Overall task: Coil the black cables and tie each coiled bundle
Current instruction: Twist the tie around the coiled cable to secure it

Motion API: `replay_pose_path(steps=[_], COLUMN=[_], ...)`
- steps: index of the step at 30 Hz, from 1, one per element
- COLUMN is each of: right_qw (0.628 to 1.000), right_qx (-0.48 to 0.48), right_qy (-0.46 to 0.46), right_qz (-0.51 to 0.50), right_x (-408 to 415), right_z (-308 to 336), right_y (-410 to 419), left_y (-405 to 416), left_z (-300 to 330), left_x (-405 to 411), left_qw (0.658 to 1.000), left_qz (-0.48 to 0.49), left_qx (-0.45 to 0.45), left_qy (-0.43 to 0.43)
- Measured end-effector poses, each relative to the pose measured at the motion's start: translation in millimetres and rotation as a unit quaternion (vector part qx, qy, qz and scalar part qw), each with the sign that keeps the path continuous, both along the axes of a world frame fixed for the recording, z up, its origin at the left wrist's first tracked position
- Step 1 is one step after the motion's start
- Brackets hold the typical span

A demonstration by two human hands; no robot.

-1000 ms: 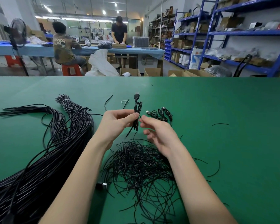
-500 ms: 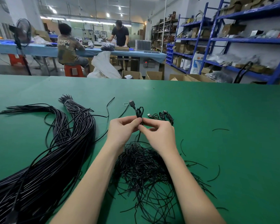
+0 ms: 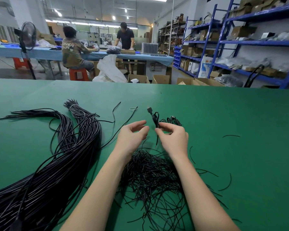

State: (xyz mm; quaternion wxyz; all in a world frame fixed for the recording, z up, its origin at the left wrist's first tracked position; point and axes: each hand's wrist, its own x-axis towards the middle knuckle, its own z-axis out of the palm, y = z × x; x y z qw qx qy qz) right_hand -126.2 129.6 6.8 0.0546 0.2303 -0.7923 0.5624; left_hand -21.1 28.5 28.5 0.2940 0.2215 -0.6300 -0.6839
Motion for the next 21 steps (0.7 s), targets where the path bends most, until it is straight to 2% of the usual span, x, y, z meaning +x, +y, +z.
replay_pose_path(steps=[4, 7, 9, 14, 21], right_qw=[0.995, 0.960, 0.940, 0.940, 0.975], right_qx=[0.093, 0.277, 0.337, 0.334, 0.220], right_qy=[-0.012, 0.014, 0.036, 0.051, -0.036], right_qz=[-0.032, -0.041, -0.043, -0.042, -0.003], right_x=[-36.5, -52.5, -55.3, -46.4, -6.4], right_z=[10.7, 11.6, 9.6, 10.7, 9.0], right_y=[-14.0, -24.4, -27.9, -23.9, 6.8], left_y=[-4.4, -4.6, -4.3, -4.2, -1.7], left_z=[2.2, 3.3, 3.3, 3.1, 5.4], left_x=[1.6, 1.0, 1.2, 2.9, 2.4], left_qw=[0.999, 0.998, 0.998, 0.997, 0.997], left_qz=[0.008, 0.002, -0.001, -0.005, -0.016], left_qx=[0.052, 0.055, 0.058, 0.061, 0.049], left_qy=[-0.004, -0.013, -0.020, -0.038, -0.054])
